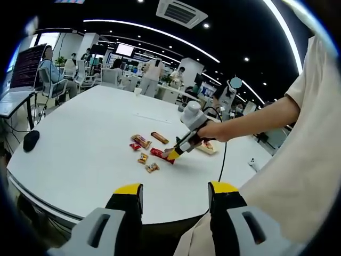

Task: Place the target food into the container with the food tongs after gripping and lifting it, then release it inside without dropping or visibly crushing the food.

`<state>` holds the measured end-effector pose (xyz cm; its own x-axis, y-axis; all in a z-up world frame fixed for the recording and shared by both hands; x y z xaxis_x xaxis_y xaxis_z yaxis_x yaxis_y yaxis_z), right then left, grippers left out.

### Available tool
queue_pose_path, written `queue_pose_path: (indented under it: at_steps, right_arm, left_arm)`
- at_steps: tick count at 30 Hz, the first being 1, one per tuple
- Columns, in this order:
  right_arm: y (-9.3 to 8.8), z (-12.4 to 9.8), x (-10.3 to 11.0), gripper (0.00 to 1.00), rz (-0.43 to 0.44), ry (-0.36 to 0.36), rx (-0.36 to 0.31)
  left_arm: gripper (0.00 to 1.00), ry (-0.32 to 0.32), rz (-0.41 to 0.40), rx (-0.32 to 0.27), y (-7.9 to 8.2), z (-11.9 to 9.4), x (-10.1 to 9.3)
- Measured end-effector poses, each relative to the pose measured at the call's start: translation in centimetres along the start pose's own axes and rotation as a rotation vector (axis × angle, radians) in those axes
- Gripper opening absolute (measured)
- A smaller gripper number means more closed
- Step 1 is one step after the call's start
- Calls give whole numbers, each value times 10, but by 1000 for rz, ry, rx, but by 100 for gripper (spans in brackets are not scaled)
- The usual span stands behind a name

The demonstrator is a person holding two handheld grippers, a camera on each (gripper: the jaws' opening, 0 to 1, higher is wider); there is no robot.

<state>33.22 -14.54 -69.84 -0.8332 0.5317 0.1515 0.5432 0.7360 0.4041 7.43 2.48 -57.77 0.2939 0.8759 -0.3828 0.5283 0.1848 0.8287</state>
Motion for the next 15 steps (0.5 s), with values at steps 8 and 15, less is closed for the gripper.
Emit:
queue_pose_path:
  at_steps: [8, 15]
  right_arm:
    - [-1, 3, -2, 27, -2, -1, 9]
    - [-3, 7, -4, 27, -1, 2, 19]
  left_arm:
    - [49, -1, -4, 6, -2, 0, 0]
    - [49, 2, -5, 7, -1, -1, 1]
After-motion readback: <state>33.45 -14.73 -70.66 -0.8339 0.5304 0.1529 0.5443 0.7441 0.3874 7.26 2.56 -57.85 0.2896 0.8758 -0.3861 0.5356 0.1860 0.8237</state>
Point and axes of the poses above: the point that each gripper's makers call its tool centre point, and the gripper's own axes: z roughly forward along the fingers, x roughly to its left, y roughly out of its top, the point moved 6 cm from there along -z, roughly backward along the fingers, and after that the axes turned 1 degree about y, right-handed, at the moved point
